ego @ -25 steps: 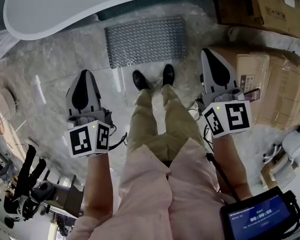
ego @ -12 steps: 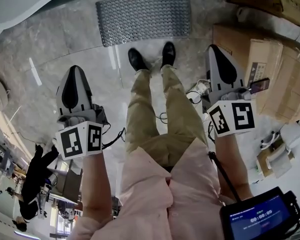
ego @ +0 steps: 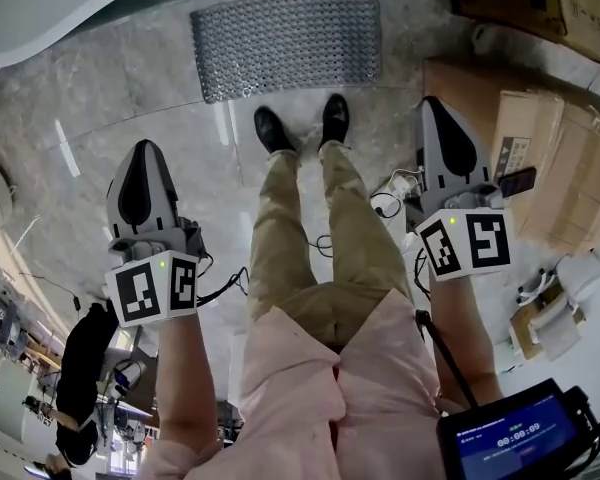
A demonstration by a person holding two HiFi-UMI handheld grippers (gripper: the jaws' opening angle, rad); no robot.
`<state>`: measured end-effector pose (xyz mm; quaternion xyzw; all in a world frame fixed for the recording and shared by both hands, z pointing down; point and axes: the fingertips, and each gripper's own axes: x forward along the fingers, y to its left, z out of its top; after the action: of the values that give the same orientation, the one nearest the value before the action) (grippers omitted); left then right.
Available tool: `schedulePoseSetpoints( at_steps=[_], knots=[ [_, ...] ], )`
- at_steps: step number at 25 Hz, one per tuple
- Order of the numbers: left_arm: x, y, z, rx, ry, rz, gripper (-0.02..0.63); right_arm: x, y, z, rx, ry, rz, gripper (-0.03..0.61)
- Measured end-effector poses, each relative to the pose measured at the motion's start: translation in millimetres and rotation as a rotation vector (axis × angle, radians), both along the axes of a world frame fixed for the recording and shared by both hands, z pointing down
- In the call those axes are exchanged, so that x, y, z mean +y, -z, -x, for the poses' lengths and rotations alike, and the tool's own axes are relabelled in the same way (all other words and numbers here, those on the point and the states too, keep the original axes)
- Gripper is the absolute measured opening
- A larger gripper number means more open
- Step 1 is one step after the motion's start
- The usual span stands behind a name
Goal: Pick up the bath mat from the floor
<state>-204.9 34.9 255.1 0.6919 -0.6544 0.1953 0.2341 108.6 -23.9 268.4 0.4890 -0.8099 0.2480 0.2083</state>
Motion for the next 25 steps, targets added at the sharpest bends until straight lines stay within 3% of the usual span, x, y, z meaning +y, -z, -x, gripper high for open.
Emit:
schedulePoseSetpoints(
  at_steps=[19,25],
  knots=[
    [-23.8,4.0,18.1,-0.029,-0.027,-0.064,0.025,-29.9,10.8,16.1,0.018,0.037,-0.052,0.017],
    [-22.7,-50.4,18.9,-0.032,-0.035,-0.049,0.025,-31.7,-43.2,12.7,0.022,0.038,-0.046,0.017]
  ],
)
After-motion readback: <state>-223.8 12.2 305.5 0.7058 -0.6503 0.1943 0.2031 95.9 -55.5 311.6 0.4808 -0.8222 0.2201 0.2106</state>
